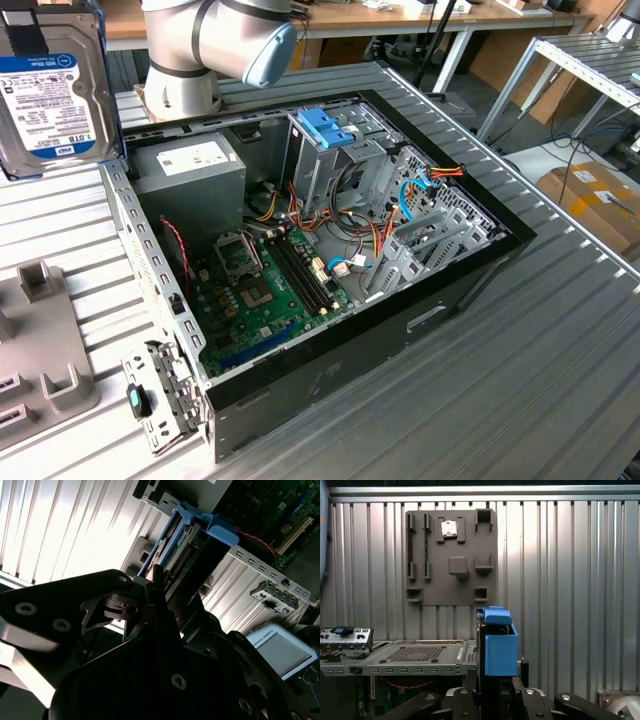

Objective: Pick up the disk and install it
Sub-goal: 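Pick up the disk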

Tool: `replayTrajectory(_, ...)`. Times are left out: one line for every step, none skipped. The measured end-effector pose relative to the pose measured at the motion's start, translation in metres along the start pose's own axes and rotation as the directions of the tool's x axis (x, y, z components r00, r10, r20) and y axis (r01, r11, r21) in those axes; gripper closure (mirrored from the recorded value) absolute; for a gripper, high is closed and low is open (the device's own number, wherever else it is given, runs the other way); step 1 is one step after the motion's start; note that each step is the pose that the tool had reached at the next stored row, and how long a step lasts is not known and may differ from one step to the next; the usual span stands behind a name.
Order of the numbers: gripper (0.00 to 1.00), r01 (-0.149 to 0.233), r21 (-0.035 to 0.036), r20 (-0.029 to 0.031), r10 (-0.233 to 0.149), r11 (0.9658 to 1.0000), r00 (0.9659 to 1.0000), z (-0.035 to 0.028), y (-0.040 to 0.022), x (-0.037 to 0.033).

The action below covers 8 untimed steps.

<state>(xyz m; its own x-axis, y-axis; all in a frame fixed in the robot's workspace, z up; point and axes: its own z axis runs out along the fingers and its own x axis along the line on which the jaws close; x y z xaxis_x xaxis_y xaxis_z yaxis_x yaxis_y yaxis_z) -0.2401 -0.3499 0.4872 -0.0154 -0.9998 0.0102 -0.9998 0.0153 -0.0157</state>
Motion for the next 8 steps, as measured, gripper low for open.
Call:
replayTrajectory(0.65, 0.0, -0.0001, -0.0001, 0.0, 1.0, 1.0, 0.0, -0.0016, 0.0)
replayTrajectory(0.65, 0.0, -0.0001, -0.0001, 0.0, 1.0, 1.0, 0.0, -0.0025, -0.0001)
replayTrajectory(0.65, 0.0, -0.0001, 0.0, 0.0, 1.0, 1.0, 0.0, -0.0032, -0.0001)
replayTrajectory(0.65, 0.0, 0.0, 0.0, 0.0, 1.0, 1.0, 0.0, -0.0033, -0.0001)
replayTrajectory(0.65, 0.0, -0.0001, -0.0001, 0.0, 1.0, 1.0, 0.0, -0.0034, -0.0001)
replayTrajectory(0.65, 0.0, -0.0001, -0.0001, 0.0, 1.0, 1.0, 0.0, -0.0038, -0.0001)
replayTrajectory(0.65, 0.0, 0.0, 0.0, 0.0, 1.0, 1.0, 0.0, -0.0042, -0.0001)
replayTrajectory(0.65, 0.0, -0.0001, 0.0, 0.0, 1.0, 1.0, 0.0, -0.0042, -0.0001)
